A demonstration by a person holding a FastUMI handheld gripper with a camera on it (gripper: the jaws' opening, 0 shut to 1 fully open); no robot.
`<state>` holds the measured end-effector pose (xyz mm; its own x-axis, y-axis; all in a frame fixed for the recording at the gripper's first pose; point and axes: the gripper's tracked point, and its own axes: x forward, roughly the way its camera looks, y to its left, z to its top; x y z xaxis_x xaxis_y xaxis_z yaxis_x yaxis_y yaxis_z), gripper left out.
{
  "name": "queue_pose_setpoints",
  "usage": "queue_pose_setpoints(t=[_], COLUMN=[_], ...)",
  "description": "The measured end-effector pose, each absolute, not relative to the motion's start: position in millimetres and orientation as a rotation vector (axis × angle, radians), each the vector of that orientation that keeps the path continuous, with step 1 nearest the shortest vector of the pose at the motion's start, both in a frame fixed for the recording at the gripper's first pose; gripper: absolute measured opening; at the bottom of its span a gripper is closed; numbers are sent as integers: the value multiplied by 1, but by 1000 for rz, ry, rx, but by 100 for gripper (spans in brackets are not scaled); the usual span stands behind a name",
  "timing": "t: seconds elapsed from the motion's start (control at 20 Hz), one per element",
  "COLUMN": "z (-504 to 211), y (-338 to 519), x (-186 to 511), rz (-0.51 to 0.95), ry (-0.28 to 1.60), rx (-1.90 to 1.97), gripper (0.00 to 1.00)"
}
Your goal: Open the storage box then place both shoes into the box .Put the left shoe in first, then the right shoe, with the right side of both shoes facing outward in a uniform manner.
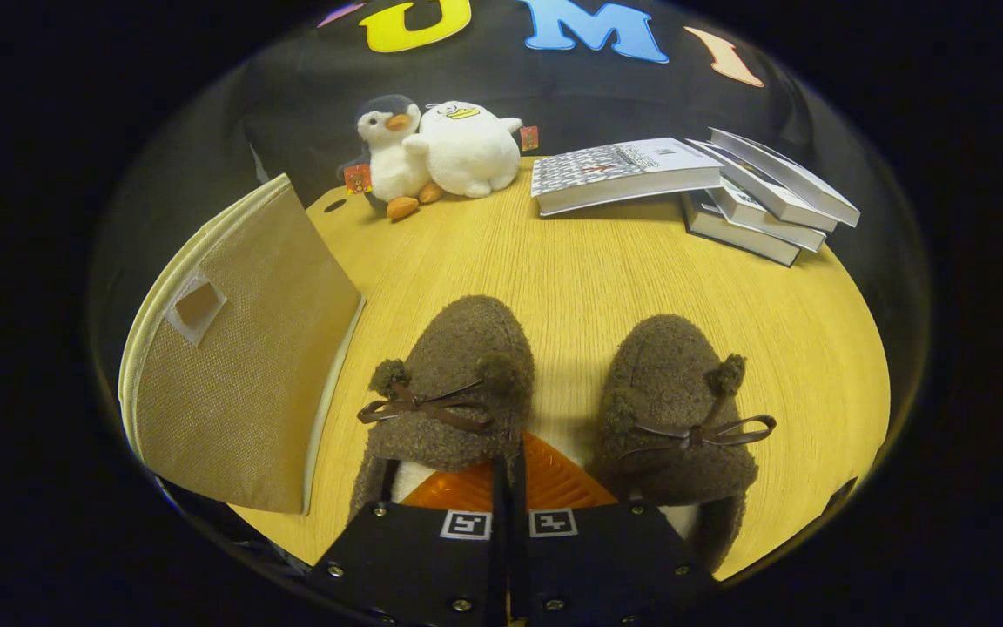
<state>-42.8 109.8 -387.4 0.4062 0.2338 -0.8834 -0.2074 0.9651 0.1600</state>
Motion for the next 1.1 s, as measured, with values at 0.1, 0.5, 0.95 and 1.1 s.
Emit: queue_pose_setpoints(t=[0.1, 0.5, 0.95, 1.1], z=[-374, -303, -237, -221], y=[111, 118, 160, 186], x=[-41, -25, -13, -10], rz=[268, 233, 250, 276], ry=[1121, 1078, 1030, 1019], rx=[79, 209, 354, 398], gripper=[2, 1, 1, 1])
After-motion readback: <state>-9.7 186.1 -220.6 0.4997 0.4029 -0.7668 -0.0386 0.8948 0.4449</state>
